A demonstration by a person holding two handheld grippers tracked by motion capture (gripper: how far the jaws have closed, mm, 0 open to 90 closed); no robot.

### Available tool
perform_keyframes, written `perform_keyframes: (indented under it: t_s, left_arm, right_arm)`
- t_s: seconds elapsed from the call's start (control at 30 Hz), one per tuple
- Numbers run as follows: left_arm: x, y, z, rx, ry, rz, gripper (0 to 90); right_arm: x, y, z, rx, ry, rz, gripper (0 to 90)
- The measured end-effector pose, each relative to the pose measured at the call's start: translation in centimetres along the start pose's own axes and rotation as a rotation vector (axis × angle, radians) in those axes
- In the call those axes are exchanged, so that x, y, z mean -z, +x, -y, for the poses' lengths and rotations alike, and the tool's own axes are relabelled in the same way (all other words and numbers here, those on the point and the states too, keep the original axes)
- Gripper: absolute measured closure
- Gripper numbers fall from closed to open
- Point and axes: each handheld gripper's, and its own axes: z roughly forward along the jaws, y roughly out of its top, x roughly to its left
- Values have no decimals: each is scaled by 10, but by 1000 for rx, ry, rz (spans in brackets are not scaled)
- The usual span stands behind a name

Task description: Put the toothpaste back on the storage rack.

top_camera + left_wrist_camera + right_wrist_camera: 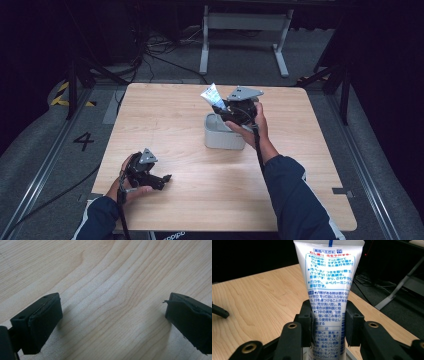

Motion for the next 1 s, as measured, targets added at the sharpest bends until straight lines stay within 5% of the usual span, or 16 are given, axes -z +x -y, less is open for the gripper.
perform_keyframes:
  t_s: [1.0]
  left_arm:
    - [0, 0, 0, -1, -1, 0, 14]
  right_arm:
    - [11, -16, 26, -38, 25, -39, 631]
